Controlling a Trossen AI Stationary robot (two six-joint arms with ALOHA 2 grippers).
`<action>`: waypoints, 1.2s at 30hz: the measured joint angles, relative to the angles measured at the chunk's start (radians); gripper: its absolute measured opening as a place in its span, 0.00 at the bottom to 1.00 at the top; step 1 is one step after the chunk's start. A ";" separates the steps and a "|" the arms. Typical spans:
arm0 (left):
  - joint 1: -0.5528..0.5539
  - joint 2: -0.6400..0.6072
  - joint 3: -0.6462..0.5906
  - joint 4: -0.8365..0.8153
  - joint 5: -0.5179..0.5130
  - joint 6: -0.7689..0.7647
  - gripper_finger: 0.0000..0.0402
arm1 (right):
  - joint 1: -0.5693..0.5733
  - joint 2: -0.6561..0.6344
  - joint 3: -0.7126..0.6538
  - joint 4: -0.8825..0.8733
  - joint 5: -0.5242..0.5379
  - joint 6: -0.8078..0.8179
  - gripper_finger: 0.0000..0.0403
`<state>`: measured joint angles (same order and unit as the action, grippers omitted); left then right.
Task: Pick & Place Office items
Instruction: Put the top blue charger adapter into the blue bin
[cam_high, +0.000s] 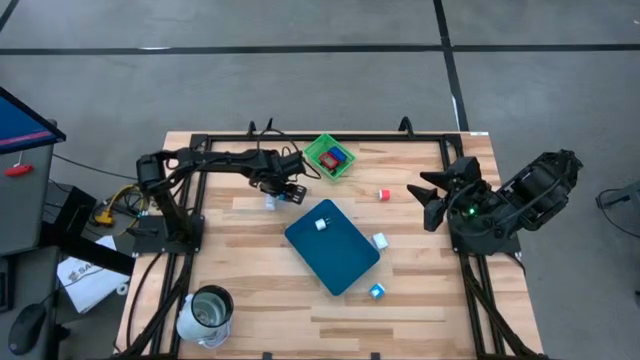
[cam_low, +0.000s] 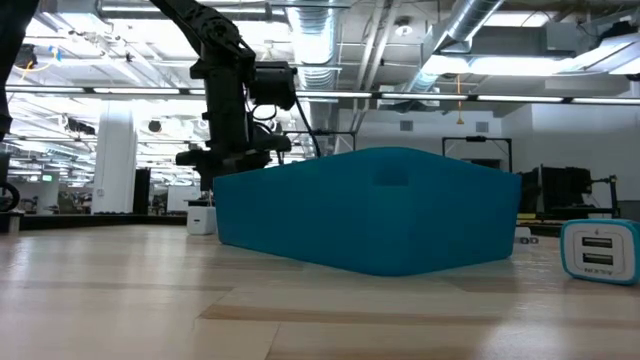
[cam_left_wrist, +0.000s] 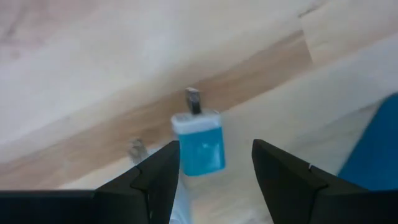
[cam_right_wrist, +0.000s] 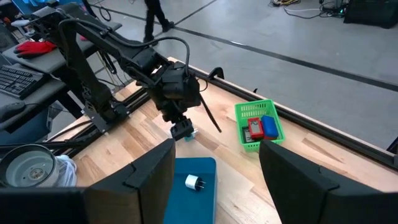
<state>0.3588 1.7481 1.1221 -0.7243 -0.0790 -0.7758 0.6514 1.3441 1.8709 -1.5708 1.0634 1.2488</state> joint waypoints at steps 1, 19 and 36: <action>0.005 0.000 0.000 0.002 0.000 0.010 0.49 | 0.000 0.000 0.000 0.000 0.000 0.000 0.56; 0.001 0.080 0.000 0.001 0.006 0.037 0.49 | 0.001 0.000 0.000 0.000 0.005 0.001 0.56; 0.012 0.073 0.020 0.127 0.101 0.141 0.31 | 0.001 0.000 0.001 0.000 0.007 0.004 0.56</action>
<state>0.3709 1.8211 1.1419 -0.5971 0.0225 -0.6347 0.6521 1.3437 1.8717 -1.5708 1.0703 1.2526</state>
